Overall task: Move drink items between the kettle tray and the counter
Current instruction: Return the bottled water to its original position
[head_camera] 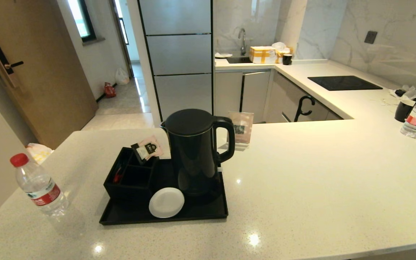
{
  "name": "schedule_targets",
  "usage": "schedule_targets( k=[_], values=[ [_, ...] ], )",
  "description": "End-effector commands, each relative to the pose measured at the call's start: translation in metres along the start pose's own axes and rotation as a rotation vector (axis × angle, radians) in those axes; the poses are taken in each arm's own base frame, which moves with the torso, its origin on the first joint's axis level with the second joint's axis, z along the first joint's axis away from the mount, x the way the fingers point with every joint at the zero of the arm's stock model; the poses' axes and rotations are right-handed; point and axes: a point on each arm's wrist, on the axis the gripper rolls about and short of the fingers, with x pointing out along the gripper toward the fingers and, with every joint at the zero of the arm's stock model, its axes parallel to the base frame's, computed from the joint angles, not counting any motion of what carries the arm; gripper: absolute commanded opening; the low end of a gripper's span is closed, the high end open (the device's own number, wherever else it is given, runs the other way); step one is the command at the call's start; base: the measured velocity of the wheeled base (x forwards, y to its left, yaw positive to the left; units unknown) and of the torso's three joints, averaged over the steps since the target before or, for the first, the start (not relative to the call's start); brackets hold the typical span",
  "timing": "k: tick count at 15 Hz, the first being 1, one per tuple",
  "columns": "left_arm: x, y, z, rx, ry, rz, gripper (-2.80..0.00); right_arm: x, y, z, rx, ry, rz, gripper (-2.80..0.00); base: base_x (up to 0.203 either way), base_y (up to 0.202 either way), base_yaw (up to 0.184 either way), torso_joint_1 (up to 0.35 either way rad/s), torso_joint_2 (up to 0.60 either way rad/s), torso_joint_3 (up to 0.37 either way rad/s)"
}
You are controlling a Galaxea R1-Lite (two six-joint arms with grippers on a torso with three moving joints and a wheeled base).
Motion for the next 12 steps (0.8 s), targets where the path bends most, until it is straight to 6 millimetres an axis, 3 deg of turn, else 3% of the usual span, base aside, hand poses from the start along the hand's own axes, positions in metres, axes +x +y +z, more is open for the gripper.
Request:
schedule_targets(
  k=[1,3,7,12],
  values=[
    [0.002,0.000,0.002,0.000,0.015,0.001,-2.80,0.000,0.000,0.000,-0.001,0.003,0.000,-2.80,0.000,0.000,0.000,0.000,0.00,0.000],
    [0.001,0.001,0.004,-0.014,0.046,0.039,-2.80,0.000,0.000,0.000,-0.002,0.003,0.002,-2.80,0.000,0.000,0.000,0.000,0.00,0.000],
    [0.006,0.007,0.047,-0.020,0.264,0.398,-2.80,0.000,0.000,0.000,-0.002,0.003,0.002,-2.80,0.000,0.000,0.000,0.000,0.00,0.000],
    [0.009,0.007,0.046,-0.039,0.304,0.420,-2.80,0.000,0.000,0.000,-0.001,0.003,0.002,-2.80,0.000,0.000,0.000,0.000,0.00,0.000]
  ],
)
